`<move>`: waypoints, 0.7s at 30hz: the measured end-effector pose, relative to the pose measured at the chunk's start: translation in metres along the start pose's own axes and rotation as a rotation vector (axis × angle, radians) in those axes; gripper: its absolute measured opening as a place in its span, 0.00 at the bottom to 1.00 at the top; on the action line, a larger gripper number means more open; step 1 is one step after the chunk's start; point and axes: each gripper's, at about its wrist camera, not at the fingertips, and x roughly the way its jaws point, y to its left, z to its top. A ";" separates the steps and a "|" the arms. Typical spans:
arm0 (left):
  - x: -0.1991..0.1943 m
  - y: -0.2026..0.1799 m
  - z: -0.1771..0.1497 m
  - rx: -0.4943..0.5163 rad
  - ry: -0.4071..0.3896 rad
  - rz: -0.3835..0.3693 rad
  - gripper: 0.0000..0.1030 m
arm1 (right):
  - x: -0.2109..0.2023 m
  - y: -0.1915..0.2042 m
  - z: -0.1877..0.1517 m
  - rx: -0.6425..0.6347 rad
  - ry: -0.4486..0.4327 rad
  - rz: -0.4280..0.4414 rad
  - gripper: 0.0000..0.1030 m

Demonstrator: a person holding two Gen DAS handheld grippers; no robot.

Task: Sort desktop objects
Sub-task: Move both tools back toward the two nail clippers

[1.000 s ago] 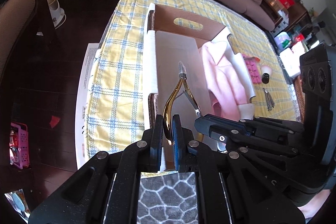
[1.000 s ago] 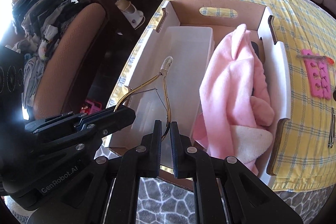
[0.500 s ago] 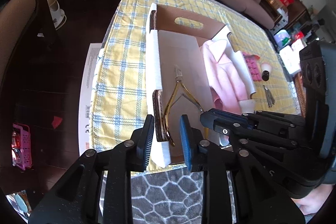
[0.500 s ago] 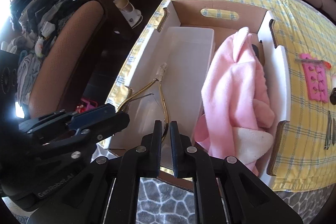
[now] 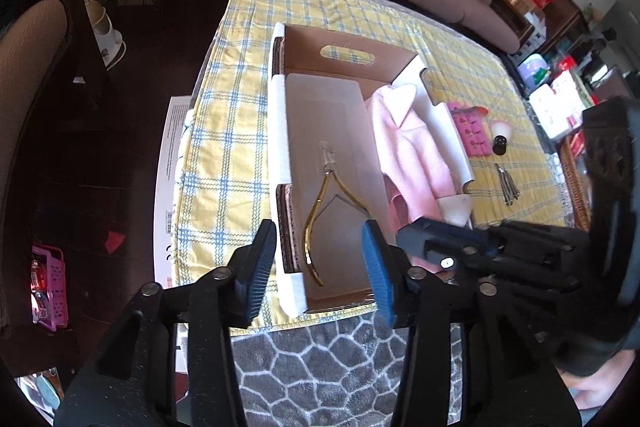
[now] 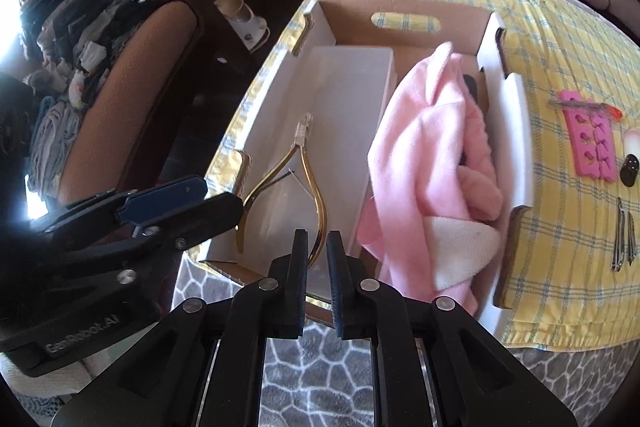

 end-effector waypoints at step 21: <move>0.040 -0.202 0.034 0.266 0.007 -0.114 0.77 | -0.161 -0.216 -0.040 0.295 -0.252 -0.257 0.73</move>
